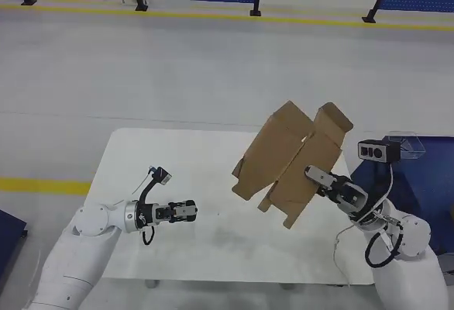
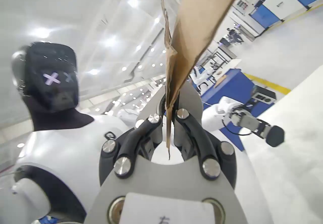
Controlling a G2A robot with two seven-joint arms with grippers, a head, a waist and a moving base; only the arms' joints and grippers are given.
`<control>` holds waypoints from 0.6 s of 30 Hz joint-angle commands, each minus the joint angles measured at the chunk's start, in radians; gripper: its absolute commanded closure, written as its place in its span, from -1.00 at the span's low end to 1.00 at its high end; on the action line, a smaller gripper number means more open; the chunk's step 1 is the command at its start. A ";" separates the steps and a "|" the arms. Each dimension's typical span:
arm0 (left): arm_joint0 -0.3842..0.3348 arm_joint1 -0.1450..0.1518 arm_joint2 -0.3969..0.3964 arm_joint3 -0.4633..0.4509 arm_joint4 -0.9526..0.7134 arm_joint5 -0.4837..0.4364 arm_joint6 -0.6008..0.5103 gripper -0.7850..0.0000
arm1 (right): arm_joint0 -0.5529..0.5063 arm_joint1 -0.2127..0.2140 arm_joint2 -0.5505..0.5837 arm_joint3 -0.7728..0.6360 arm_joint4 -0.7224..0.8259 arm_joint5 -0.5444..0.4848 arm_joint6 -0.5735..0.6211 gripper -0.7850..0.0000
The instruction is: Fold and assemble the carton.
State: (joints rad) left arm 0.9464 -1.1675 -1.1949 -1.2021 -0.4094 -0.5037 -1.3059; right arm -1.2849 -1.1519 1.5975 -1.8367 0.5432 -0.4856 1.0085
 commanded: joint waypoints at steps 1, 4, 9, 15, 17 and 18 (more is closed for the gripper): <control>0.000 0.000 0.000 0.000 0.000 0.000 0.000 -1.00 | -0.001 -0.002 -0.023 0.004 -0.035 -0.028 -0.015 1.00; 0.000 0.000 0.000 0.000 0.000 0.000 0.000 -1.00 | 0.003 -0.002 -0.035 0.010 -0.024 -0.033 -0.017 1.00; 0.000 0.000 0.000 0.000 0.000 0.000 0.000 -1.00 | 0.003 -0.002 -0.035 0.010 -0.024 -0.033 -0.017 1.00; 0.000 0.000 0.000 0.000 0.000 0.000 0.000 -1.00 | 0.006 0.004 0.019 -0.035 -0.136 -0.063 -0.052 1.00; 0.000 0.000 0.000 0.000 0.000 0.000 0.000 -1.00 | 0.002 0.011 0.103 -0.124 -0.304 -0.130 -0.086 1.00; 0.000 0.000 0.000 0.000 0.000 0.000 0.000 -1.00 | -0.007 0.013 0.151 -0.169 -0.405 -0.153 -0.114 1.00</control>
State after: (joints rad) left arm 0.9464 -1.1675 -1.1949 -1.2021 -0.4094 -0.5037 -1.3059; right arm -1.2848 -1.1413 1.6922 -1.9527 0.3209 -0.6086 0.9185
